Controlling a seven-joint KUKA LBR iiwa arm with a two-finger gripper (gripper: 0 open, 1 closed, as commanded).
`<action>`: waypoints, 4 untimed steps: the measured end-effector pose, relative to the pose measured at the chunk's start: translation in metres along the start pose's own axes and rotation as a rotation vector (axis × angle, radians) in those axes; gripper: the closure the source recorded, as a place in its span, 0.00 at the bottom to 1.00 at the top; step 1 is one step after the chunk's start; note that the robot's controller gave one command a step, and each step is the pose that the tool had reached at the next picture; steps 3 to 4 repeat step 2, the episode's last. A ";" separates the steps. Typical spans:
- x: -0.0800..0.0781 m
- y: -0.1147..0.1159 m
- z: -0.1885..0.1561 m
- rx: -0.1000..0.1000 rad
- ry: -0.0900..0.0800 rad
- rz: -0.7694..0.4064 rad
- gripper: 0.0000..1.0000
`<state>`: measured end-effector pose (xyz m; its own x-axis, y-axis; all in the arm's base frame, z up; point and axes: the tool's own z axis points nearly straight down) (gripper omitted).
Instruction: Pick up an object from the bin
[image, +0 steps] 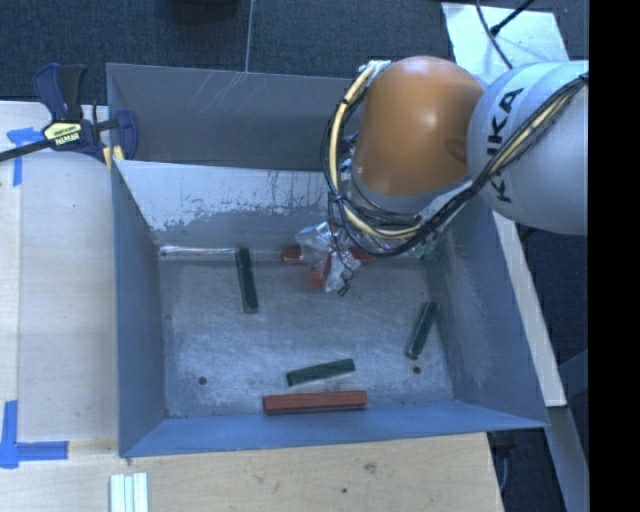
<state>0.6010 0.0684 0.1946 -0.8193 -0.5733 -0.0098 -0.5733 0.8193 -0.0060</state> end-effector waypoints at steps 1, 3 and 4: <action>0.055 -0.053 -0.157 0.002 0.000 -0.183 1.00; 0.107 -0.019 -0.155 -0.007 0.008 -0.289 1.00; 0.107 -0.019 -0.155 -0.007 0.008 -0.289 1.00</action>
Offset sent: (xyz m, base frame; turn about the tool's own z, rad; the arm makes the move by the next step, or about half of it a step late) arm -0.0184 -0.0722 0.1512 -0.1886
